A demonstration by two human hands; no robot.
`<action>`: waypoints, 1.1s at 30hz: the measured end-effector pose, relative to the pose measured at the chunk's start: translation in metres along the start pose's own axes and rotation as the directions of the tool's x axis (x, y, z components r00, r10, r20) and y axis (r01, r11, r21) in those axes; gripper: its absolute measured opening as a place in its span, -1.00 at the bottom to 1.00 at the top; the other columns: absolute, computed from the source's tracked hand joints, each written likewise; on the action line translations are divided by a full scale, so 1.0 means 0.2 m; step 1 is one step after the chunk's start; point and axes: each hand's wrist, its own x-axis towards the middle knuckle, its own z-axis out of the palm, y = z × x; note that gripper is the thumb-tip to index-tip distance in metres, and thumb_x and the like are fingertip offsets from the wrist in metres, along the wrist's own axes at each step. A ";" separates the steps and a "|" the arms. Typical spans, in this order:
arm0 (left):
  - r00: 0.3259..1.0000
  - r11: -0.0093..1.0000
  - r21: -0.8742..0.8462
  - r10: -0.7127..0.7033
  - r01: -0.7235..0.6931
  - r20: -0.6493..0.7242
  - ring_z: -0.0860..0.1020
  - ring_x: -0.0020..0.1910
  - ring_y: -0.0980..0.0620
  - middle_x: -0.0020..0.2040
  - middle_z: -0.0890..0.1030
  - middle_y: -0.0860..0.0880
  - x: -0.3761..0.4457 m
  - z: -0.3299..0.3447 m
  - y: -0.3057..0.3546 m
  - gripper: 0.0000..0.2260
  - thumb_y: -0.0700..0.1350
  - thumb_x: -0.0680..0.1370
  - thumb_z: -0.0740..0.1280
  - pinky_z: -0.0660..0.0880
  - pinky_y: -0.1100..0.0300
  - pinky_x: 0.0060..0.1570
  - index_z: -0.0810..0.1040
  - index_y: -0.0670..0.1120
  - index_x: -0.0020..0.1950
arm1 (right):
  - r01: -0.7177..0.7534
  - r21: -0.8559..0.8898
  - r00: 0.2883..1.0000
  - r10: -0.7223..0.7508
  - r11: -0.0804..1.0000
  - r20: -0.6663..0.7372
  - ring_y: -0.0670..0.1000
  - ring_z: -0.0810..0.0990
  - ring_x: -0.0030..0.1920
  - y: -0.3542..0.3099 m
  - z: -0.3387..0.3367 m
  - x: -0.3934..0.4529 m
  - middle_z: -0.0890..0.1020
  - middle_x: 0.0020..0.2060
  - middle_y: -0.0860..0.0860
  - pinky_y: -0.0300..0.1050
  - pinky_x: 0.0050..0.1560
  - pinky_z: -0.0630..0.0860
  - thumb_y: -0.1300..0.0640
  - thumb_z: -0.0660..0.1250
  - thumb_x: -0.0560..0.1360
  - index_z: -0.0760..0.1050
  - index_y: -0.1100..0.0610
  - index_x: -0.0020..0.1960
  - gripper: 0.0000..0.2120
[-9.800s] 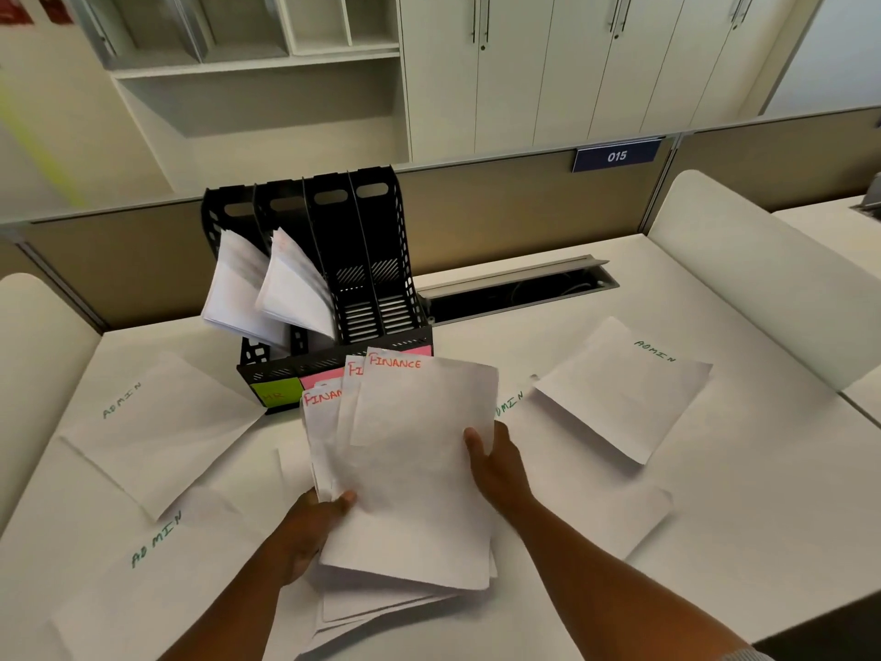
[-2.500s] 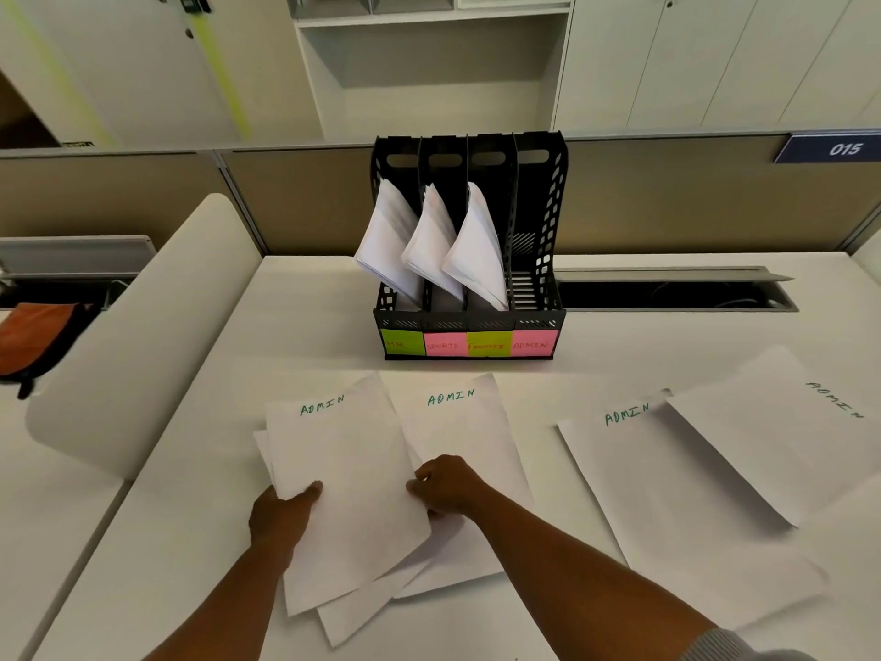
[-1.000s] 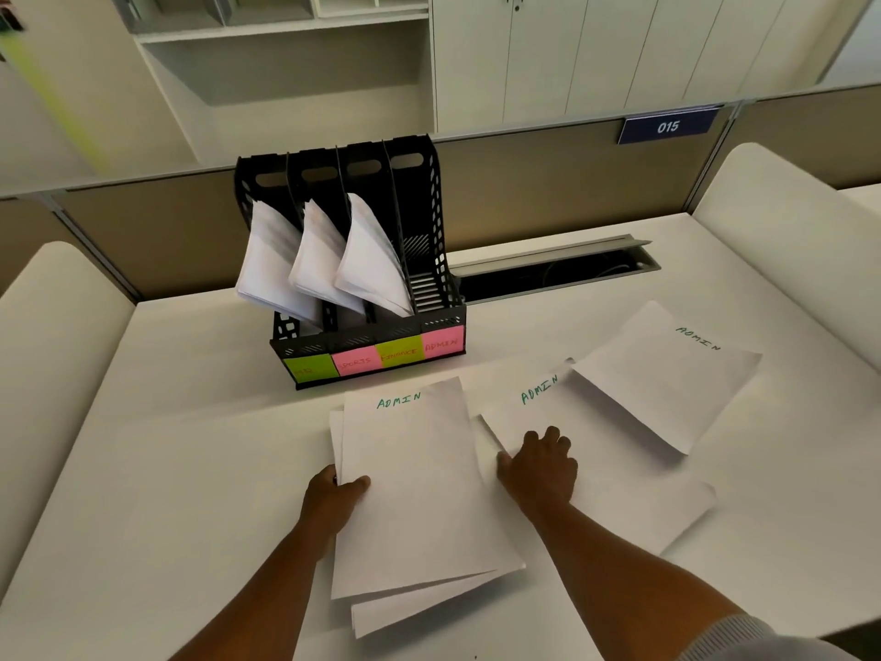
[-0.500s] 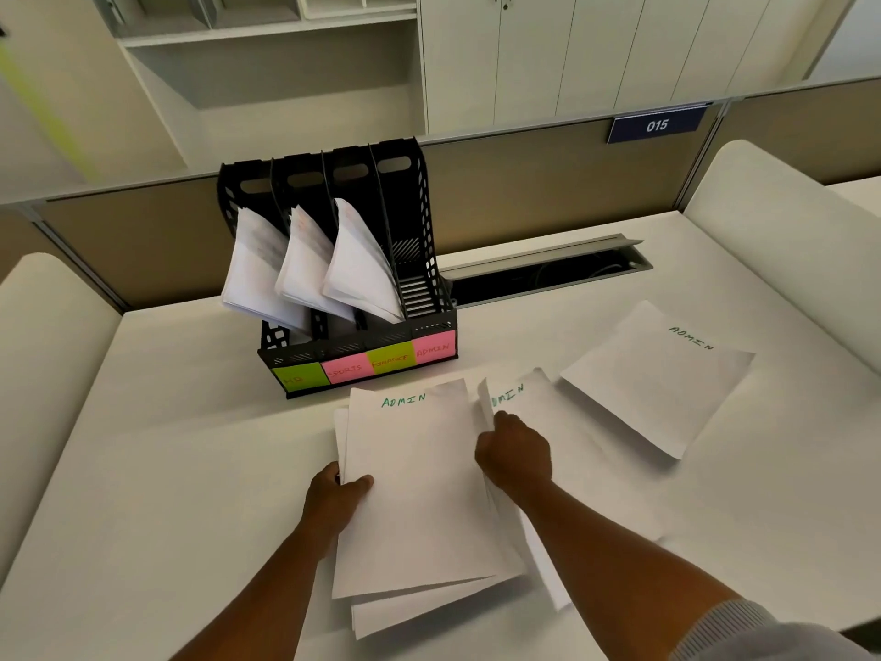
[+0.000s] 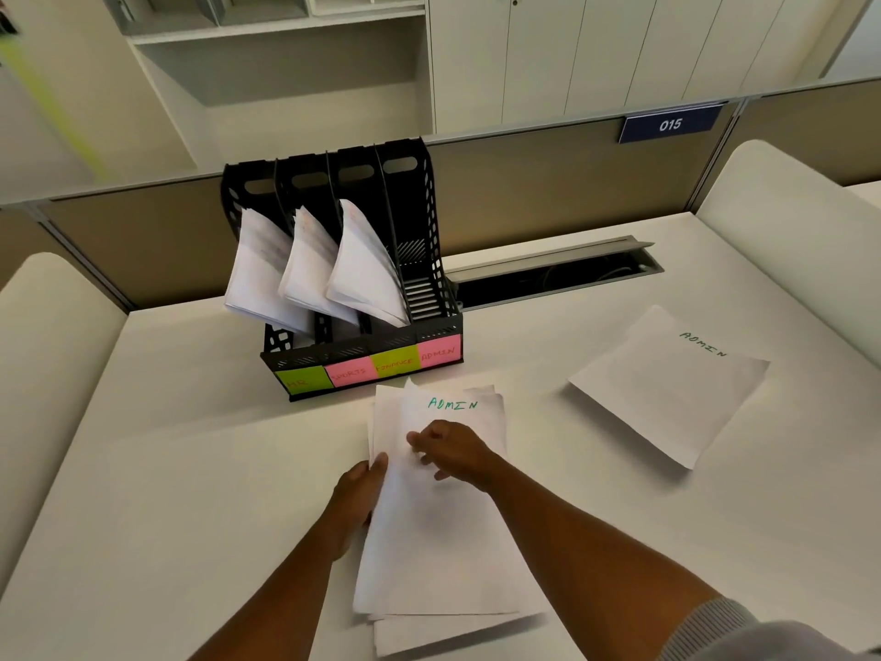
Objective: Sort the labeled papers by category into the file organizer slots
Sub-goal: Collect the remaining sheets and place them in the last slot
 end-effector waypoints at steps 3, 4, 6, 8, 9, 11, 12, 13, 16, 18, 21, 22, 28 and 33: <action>0.999 1.000 -0.023 -0.006 0.007 0.039 0.45 0.35 -0.14 0.36 0.49 -0.11 0.02 0.01 -0.01 -0.41 0.28 0.56 0.13 0.34 -0.12 0.39 0.37 -0.09 0.44 | 0.046 -0.159 0.970 -0.083 0.986 -0.228 0.09 0.62 -0.02 0.03 -0.04 -0.01 0.67 -0.06 0.09 -0.02 0.03 0.56 -0.14 0.26 0.53 0.57 0.17 -0.08 -0.64; 1.000 1.000 0.005 0.004 -0.004 0.026 0.48 0.30 -0.12 0.31 0.52 -0.10 0.02 0.01 -0.02 -0.41 0.28 0.54 0.19 0.37 -0.09 0.36 0.40 -0.10 0.40 | 0.042 -0.179 0.937 -0.101 0.983 -0.334 0.08 0.62 -0.03 0.04 -0.06 -0.02 0.67 -0.08 0.07 -0.06 0.02 0.54 -0.07 0.28 0.52 0.58 0.16 -0.11 -0.71; 0.999 0.998 0.054 0.034 -0.033 -0.017 0.57 0.09 -0.06 0.14 0.61 -0.09 0.03 0.01 -0.04 -0.52 0.18 0.50 0.36 0.50 -0.01 0.20 0.51 -0.14 0.26 | -0.045 -0.176 0.854 -0.054 0.983 -0.518 0.08 0.62 -0.02 0.06 -0.14 -0.02 0.65 -0.07 0.05 -0.10 -0.02 0.53 0.06 0.26 0.49 0.56 0.11 -0.11 -0.84; 0.999 0.999 0.032 0.043 -0.042 -0.030 0.63 0.02 -0.08 0.09 0.65 -0.11 0.04 0.02 -0.06 -0.63 0.00 0.48 0.45 0.56 -0.04 0.13 0.54 -0.15 0.20 | -0.165 -0.160 0.774 0.028 0.973 -0.633 0.12 0.58 0.05 0.08 -0.23 -0.03 0.61 -0.01 0.07 -0.07 0.02 0.53 0.14 0.22 0.46 0.54 0.14 -0.04 -0.83; 0.999 0.999 0.023 0.042 -0.042 -0.029 0.64 0.02 -0.10 0.09 0.65 -0.12 0.05 0.03 -0.06 -0.65 -0.05 0.48 0.46 0.57 -0.05 0.12 0.54 -0.15 0.20 | -0.216 -0.143 0.740 0.066 0.966 -0.670 0.13 0.55 0.09 0.09 -0.28 -0.03 0.58 0.02 0.08 -0.04 0.06 0.53 0.16 0.22 0.45 0.53 0.16 0.00 -0.81; 0.999 0.999 0.024 0.043 -0.042 -0.025 0.65 0.00 -0.09 0.07 0.66 -0.11 0.06 0.04 -0.05 -0.66 -0.08 0.48 0.47 0.59 -0.04 0.09 0.54 -0.14 0.20 | -0.300 -0.121 0.682 0.124 0.946 -0.721 0.14 0.48 0.14 0.14 -0.38 -0.05 0.53 0.06 0.09 -0.02 0.07 0.51 0.18 0.25 0.43 0.50 0.17 0.04 -0.79; 0.999 0.999 0.026 0.046 -0.046 -0.020 0.65 0.00 -0.09 0.07 0.66 -0.10 0.06 0.05 -0.05 -0.66 -0.08 0.48 0.47 0.59 -0.02 0.08 0.54 -0.14 0.20 | -0.340 -0.123 0.655 0.141 0.932 -0.742 0.14 0.44 0.16 0.16 -0.43 -0.06 0.50 0.08 0.10 -0.02 0.06 0.49 0.20 0.26 0.42 0.49 0.17 0.06 -0.78; 0.999 0.998 0.030 0.051 -0.050 -0.015 0.65 0.00 -0.08 0.06 0.66 -0.09 0.07 0.06 -0.05 -0.67 -0.08 0.48 0.47 0.59 -0.01 0.07 0.54 -0.13 0.20 | -0.379 -0.129 0.629 0.153 0.916 -0.763 0.15 0.42 0.17 0.19 -0.47 -0.06 0.47 0.10 0.11 -0.01 0.04 0.48 0.22 0.27 0.41 0.47 0.18 0.08 -0.76; 0.998 0.997 0.046 0.065 -0.065 0.002 0.65 -0.01 -0.05 0.04 0.66 -0.05 0.08 0.09 -0.03 -0.68 -0.07 0.48 0.46 0.60 0.07 0.01 0.55 -0.10 0.19 | -0.465 -0.154 0.571 0.163 0.872 -0.805 0.18 0.39 0.15 0.26 -0.58 -0.09 0.43 0.11 0.14 0.02 0.01 0.51 0.26 0.30 0.38 0.44 0.21 0.09 -0.72; 0.997 0.996 0.056 0.070 -0.071 0.012 0.65 -0.02 -0.04 0.04 0.66 -0.05 0.09 0.11 -0.01 -0.69 -0.07 0.47 0.46 0.60 0.08 -0.01 0.55 -0.10 0.18 | -0.490 -0.178 0.565 0.155 0.853 -0.811 0.19 0.37 0.15 0.30 -0.64 -0.11 0.40 0.12 0.14 0.04 0.00 0.52 0.28 0.31 0.38 0.42 0.21 0.10 -0.71; 0.997 0.994 0.077 0.076 -0.077 0.023 0.65 -0.01 -0.04 0.04 0.66 -0.05 0.11 0.15 0.02 -0.69 -0.06 0.47 0.46 0.59 0.05 0.04 0.55 -0.09 0.17 | -0.523 -0.234 0.566 0.129 0.820 -0.815 0.19 0.36 0.16 0.35 -0.69 -0.12 0.39 0.13 0.16 0.05 -0.01 0.52 0.31 0.29 0.41 0.44 0.22 0.12 -0.71; 0.997 0.994 0.082 0.077 -0.078 0.021 0.64 0.00 -0.05 0.05 0.66 -0.05 0.11 0.16 0.02 -0.69 -0.06 0.47 0.46 0.59 0.05 0.06 0.55 -0.09 0.18 | -0.532 -0.248 0.567 0.123 0.809 -0.815 0.20 0.35 0.17 0.37 -0.71 -0.12 0.39 0.13 0.16 0.05 0.00 0.51 0.32 0.27 0.41 0.45 0.22 0.12 -0.72; 0.997 0.993 0.087 0.083 -0.083 0.011 0.65 -0.03 -0.04 0.03 0.66 -0.05 0.13 0.20 0.06 -0.72 -0.06 0.48 0.45 0.59 0.08 0.00 0.55 -0.09 0.16 | -0.572 -0.346 0.605 0.098 0.744 -0.790 0.17 0.34 0.15 0.44 -0.77 -0.15 0.42 0.10 0.14 -0.03 -0.01 0.42 0.27 0.24 0.43 0.51 0.19 0.03 -0.80; 0.997 0.992 0.102 0.078 -0.077 -0.009 0.65 -0.04 -0.02 0.02 0.66 -0.04 0.13 0.21 0.06 -0.75 -0.06 0.49 0.45 0.58 0.13 -0.05 0.56 -0.08 0.13 | -0.561 -0.367 0.600 0.060 0.742 -0.798 0.17 0.34 0.13 0.44 -0.75 -0.14 0.44 0.10 0.13 0.03 0.02 0.37 0.20 0.25 0.45 0.42 0.19 0.10 -0.77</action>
